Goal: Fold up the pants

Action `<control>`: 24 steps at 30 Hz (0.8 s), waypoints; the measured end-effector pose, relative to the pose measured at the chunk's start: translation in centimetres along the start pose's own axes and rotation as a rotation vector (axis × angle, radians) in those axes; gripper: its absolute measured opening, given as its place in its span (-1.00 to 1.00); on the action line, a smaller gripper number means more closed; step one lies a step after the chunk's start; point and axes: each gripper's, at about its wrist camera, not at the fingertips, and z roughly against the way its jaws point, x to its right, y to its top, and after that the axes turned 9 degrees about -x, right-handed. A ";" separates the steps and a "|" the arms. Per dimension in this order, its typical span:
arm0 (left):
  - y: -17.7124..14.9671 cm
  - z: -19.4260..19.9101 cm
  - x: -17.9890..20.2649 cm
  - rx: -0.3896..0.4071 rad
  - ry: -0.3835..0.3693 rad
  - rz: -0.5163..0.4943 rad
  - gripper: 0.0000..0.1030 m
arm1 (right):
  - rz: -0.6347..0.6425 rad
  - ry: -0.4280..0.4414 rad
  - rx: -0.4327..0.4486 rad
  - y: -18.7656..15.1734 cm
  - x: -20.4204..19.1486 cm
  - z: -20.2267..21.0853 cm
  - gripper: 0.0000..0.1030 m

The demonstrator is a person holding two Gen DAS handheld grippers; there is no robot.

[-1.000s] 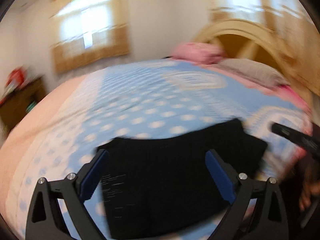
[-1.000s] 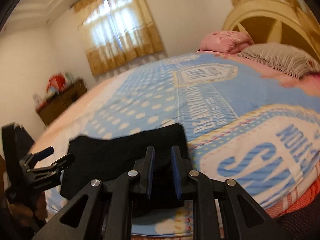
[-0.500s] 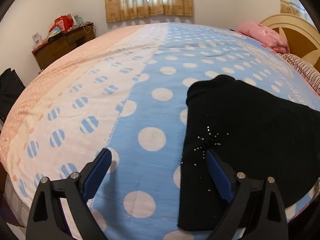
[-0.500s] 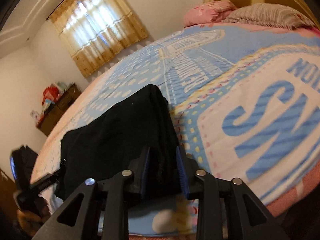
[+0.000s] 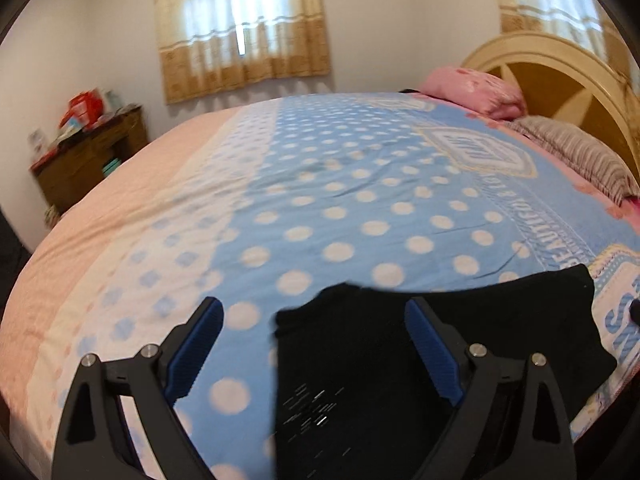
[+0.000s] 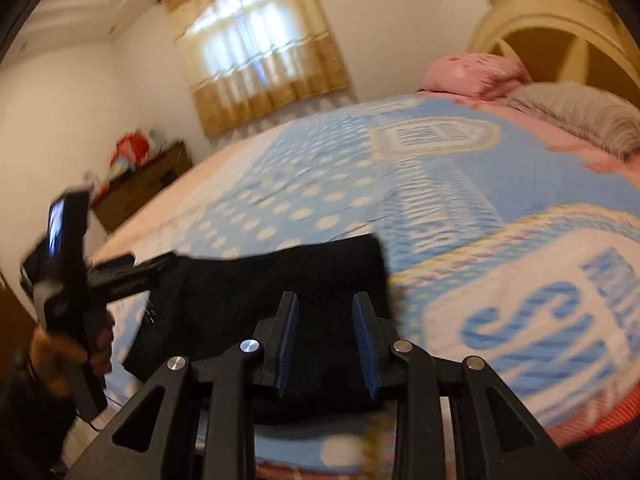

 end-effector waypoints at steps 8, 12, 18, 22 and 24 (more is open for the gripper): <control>0.3 -6.0 -1.4 -0.170 0.025 0.127 0.88 | -0.010 -0.078 -0.055 1.7 -0.5 -7.4 -0.40; -0.1 -7.5 -2.7 -0.196 -0.016 0.177 1.00 | -0.008 -0.084 -0.062 1.8 -0.7 -7.7 -0.40; -0.6 -7.9 -3.2 -0.185 -0.066 0.200 1.00 | -0.047 -0.037 -0.056 1.9 -0.3 -6.4 -0.39; -0.4 -7.1 -4.0 -0.211 -0.088 0.221 1.00 | -0.101 -0.006 0.048 1.1 0.0 -3.2 -0.13; -0.4 -5.8 -4.2 -0.192 -0.066 0.215 1.00 | -0.109 -0.016 0.071 0.6 0.4 -2.1 0.38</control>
